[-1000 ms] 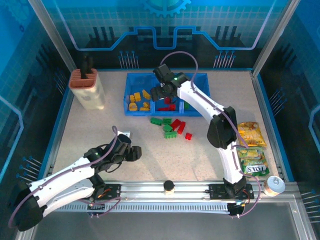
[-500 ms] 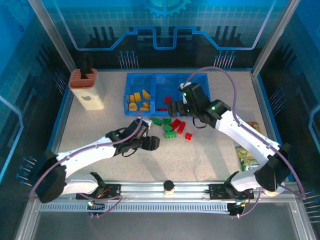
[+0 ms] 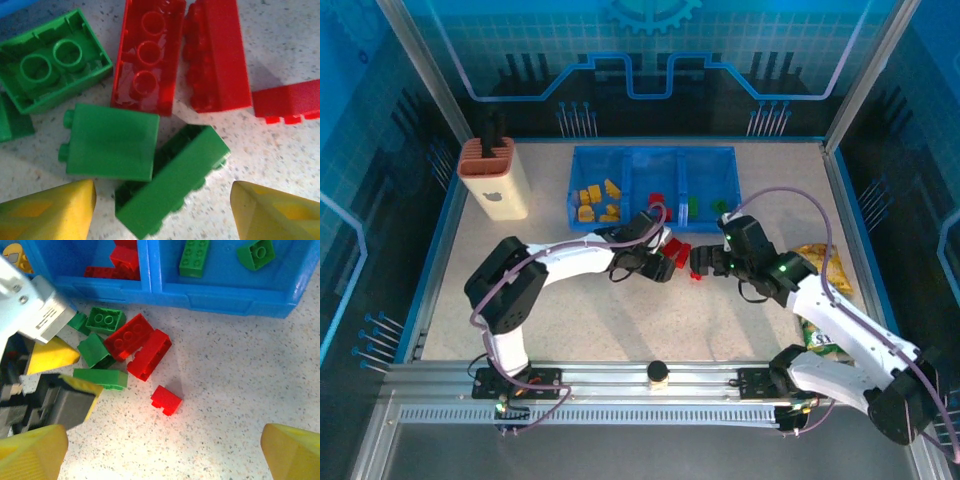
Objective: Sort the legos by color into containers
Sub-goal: Pick up the lego from the center of the table.
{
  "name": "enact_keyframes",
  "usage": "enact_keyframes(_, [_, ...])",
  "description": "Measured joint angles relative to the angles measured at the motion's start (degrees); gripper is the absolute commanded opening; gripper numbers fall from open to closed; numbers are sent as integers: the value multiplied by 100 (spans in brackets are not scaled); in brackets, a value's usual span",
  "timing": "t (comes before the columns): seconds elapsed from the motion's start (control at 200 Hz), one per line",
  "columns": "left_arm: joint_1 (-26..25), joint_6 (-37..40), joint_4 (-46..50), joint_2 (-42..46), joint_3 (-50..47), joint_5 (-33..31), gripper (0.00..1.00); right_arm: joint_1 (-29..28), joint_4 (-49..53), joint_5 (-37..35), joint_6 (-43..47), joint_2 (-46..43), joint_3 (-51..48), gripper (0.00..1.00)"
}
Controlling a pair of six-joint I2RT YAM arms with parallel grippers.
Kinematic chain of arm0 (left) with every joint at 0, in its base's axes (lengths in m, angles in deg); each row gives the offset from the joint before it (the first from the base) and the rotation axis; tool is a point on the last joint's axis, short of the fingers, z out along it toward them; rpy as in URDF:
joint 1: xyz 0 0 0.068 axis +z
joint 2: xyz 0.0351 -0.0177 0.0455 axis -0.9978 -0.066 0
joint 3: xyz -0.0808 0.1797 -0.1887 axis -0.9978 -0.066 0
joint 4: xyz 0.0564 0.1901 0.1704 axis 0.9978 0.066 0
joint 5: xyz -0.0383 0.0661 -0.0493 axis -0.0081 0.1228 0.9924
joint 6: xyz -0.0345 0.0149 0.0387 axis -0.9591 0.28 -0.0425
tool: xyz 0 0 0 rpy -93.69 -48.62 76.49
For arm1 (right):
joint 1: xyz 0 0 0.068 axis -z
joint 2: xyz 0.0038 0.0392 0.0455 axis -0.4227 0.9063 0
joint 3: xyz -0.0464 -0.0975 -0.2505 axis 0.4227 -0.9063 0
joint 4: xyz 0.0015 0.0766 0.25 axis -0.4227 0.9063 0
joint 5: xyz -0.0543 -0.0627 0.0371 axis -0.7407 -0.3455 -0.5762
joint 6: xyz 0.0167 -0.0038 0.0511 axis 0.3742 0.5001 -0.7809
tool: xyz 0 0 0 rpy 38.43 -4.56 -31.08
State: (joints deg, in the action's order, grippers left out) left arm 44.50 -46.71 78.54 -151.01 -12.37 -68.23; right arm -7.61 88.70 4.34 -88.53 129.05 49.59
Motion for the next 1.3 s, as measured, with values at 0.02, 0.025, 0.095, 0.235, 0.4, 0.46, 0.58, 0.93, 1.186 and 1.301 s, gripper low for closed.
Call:
enact_keyframes(0.02, [7,13,13,-44,50,0,72,22,2,0,-13,-52,-39,100])
enact_keyframes(0.025, [9,20,17,-50,57,0,72,26,2,0,-17,-66,-48,100])
enact_keyframes(0.095, [15,66,72,-131,201,2,72,111,-2,20,-66,-249,-201,100])
enact_keyframes(0.235, [13,164,111,-243,398,39,67,203,2,92,-151,-431,-424,100])
enact_keyframes(0.4, [-101,190,236,-332,442,39,65,221,-4,133,-214,-455,-525,100])
enact_keyframes(0.46, [-203,190,297,-332,442,24,64,227,-4,142,-238,-483,-564,100])
enact_keyframes(0.58, [-413,188,407,-332,439,22,61,232,-7,151,-278,-540,-625,100])
enact_keyframes(0.93, [-566,140,479,-334,269,-160,39,232,-17,149,-372,-754,-793,100])
enact_keyframes(1.186, [-566,153,590,-411,444,-236,20,238,92,125,-409,-1128,-796,100])
enact_keyframes(1.301, [-566,149,699,-363,494,-234,19,317,201,83,-417,-1360,-798,100])
